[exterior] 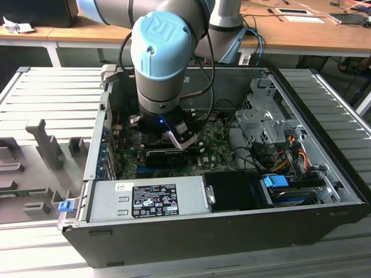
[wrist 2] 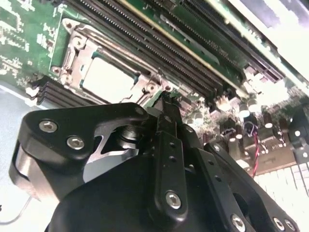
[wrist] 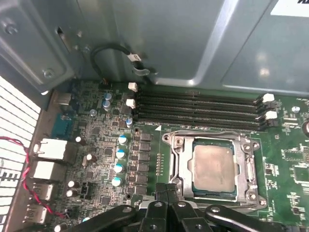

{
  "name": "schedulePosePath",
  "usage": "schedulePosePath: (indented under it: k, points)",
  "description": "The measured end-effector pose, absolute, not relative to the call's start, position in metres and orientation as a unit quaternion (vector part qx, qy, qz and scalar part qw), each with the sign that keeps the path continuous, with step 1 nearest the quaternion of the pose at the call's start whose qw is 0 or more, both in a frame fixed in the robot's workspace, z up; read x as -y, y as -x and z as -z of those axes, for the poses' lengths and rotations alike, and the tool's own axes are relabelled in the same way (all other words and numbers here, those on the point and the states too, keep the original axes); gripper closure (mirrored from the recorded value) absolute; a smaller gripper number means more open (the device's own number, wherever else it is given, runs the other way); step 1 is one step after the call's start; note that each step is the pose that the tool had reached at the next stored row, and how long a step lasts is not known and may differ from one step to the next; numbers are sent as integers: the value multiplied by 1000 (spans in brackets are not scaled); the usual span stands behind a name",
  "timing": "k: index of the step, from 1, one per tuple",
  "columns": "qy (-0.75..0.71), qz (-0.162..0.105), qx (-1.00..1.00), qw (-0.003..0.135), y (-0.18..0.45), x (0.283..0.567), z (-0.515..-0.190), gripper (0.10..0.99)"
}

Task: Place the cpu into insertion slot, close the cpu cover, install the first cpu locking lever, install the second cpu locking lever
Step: 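Install the second cpu locking lever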

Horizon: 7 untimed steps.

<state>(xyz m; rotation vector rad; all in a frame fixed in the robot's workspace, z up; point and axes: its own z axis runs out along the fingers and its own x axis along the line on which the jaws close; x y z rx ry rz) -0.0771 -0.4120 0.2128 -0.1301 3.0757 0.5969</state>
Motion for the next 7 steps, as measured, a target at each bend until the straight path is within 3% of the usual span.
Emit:
schedulePosePath:
  k: [7]
  points:
    - [41,-191,-981,3,78,412,-218,980]
